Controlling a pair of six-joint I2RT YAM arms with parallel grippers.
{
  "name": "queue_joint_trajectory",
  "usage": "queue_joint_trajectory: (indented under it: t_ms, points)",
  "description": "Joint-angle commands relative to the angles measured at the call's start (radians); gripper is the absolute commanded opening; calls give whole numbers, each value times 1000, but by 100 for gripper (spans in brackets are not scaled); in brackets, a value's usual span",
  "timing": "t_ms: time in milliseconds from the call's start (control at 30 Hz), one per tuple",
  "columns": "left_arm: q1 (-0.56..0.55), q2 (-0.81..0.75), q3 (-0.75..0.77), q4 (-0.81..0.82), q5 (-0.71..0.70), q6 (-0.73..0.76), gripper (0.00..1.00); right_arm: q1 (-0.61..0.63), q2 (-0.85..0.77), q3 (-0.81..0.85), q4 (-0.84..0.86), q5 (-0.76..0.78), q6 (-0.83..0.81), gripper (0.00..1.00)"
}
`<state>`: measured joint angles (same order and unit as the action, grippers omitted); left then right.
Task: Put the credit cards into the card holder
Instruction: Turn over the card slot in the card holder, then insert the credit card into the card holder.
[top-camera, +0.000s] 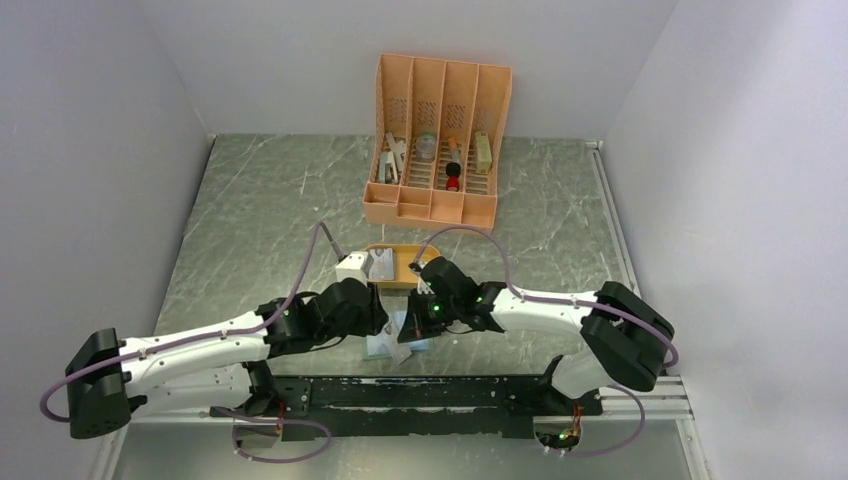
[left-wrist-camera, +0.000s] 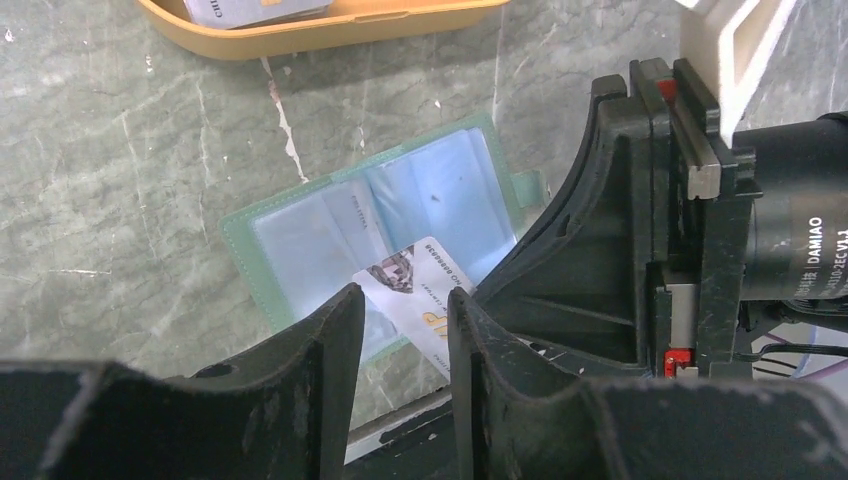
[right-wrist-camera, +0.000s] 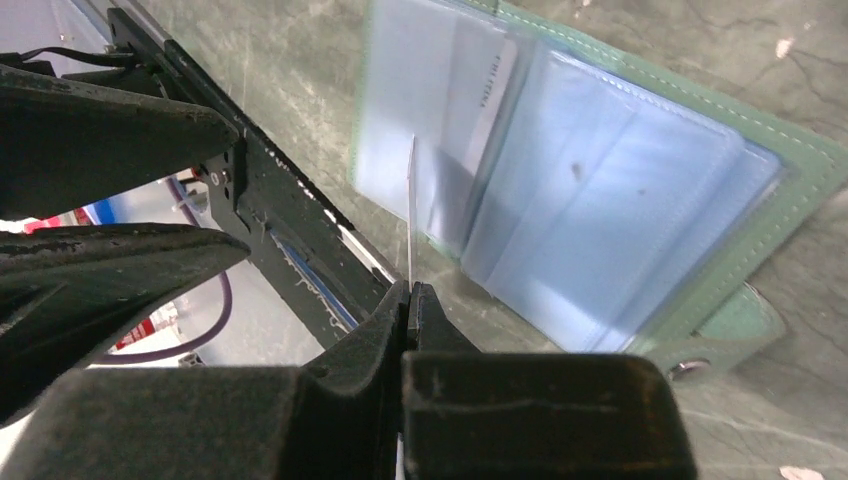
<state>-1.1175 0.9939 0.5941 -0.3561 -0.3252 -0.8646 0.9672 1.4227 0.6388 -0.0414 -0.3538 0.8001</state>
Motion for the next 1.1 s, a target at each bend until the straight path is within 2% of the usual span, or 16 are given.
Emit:
queue_joint_trajectory:
  t_ms: [0,500,1067]
  points:
    - [-7,-11,-34,-9,-24,-11,41,20,25,31,38,12,5,0]
    - [-6,152,-116,97,-29,-32,23,12,-88,-26,-43,128,19,0]
    - [-6,100,-157,45,-73,-69,18,-19,16,-34,122,78,103,0]
